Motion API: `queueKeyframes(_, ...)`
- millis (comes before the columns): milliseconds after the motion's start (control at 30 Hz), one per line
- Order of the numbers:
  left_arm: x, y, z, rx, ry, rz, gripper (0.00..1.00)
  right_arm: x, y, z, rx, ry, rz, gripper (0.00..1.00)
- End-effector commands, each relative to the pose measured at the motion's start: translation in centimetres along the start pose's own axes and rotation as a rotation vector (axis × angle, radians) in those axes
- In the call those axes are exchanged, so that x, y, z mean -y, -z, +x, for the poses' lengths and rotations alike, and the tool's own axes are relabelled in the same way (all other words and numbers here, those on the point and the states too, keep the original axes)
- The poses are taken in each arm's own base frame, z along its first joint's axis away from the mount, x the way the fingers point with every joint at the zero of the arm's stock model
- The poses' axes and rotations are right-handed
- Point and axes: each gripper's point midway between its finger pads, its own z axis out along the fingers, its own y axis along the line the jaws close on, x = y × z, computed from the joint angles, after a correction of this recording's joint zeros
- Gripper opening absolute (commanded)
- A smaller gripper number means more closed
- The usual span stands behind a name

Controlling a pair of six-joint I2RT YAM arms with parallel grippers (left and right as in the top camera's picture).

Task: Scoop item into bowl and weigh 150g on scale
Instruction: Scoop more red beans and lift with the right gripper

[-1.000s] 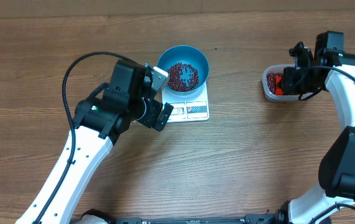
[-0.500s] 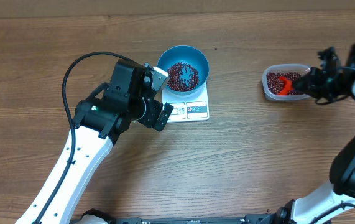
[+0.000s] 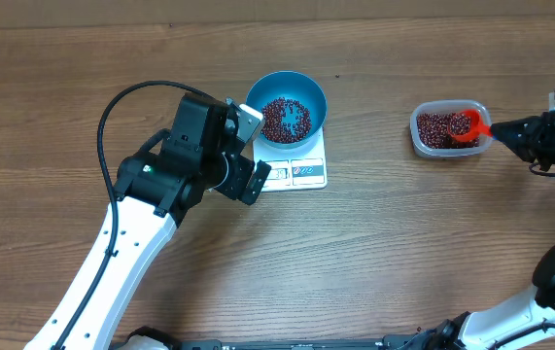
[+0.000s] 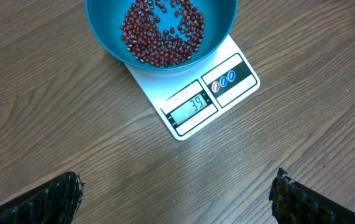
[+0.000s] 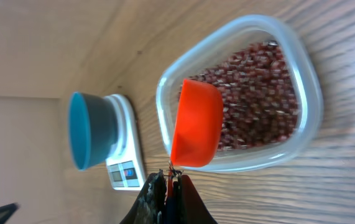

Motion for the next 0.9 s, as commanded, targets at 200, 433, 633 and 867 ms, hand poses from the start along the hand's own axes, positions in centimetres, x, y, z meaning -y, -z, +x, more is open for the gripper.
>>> queueKeyframes(200, 0.5, -0.2, -0.1, -0.002, -0.024, 0.018, 0.99, -4.9, 0.4, -0.5, 0.038, 0.026, -0.297, 0.04)
queueKeyframes(433, 0.4, -0.2, -0.1, -0.002, -0.024, 0.018, 1.00, -8.0, -1.6, 0.6, -0.026, 0.063, -0.375, 0.04)
queueKeyframes(633, 0.5, -0.2, -0.1, -0.002, -0.023, 0.018, 1.00, -11.6, -5.2, 2.7, -0.139, 0.113, -0.414, 0.04)
queueKeyframes(867, 0.5, -0.2, -0.1, -0.002, -0.024, 0.018, 0.99, -16.1, -9.8, 4.9, -0.254, 0.150, -0.437, 0.04)
